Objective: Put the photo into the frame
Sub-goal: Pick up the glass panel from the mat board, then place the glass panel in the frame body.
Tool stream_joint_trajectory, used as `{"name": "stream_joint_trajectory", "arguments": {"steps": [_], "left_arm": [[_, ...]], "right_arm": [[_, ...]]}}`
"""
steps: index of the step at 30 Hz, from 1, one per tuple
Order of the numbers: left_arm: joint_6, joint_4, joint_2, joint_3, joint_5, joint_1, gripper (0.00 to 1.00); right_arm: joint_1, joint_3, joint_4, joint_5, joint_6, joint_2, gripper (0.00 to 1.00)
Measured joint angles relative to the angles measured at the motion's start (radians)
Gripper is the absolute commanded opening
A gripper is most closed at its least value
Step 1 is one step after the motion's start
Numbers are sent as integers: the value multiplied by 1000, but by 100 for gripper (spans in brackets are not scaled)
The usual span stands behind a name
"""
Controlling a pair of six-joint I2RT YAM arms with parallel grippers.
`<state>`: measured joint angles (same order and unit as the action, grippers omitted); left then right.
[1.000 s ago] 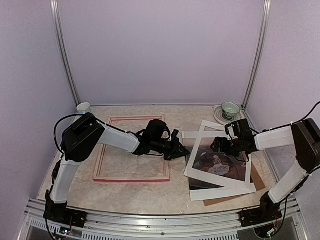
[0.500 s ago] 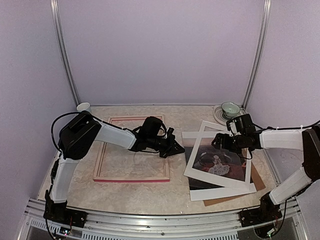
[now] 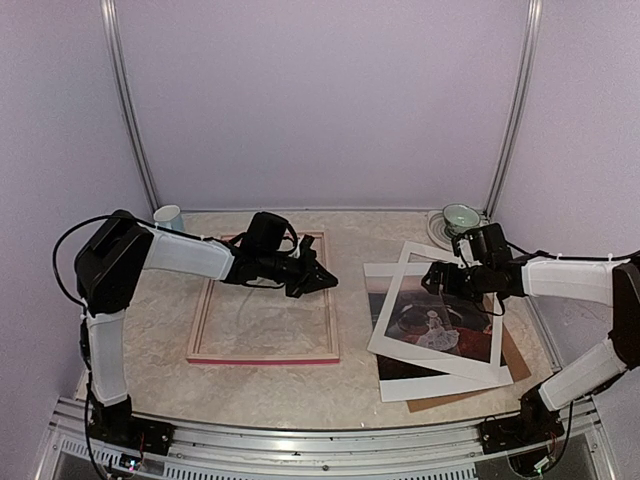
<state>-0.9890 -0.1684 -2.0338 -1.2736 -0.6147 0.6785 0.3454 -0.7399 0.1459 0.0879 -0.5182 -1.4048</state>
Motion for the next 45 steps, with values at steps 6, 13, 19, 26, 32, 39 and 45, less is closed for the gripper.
{"name": "stream_joint_trajectory", "arguments": {"steps": [6, 13, 19, 26, 32, 39, 45], "left_arm": [[71, 85, 61, 72, 2, -76, 0], [188, 216, 138, 114, -4, -164, 0], [301, 313, 167, 138, -26, -233, 0], [400, 402, 175, 161, -38, -290, 1], [467, 458, 195, 161, -37, -348, 2], [513, 501, 199, 161, 2, -383, 4], [554, 549, 199, 157, 39, -406, 8]], "right_arm": [[32, -24, 0, -4, 0, -42, 99], [56, -55, -2, -10, 0, -76, 99], [85, -84, -1, -18, 0, -119, 99], [132, -151, -1, -22, 1, -194, 99], [180, -234, -1, -21, 1, -275, 99], [220, -322, -2, -18, 3, -367, 99], [245, -371, 0, -14, 5, -404, 99]]}}
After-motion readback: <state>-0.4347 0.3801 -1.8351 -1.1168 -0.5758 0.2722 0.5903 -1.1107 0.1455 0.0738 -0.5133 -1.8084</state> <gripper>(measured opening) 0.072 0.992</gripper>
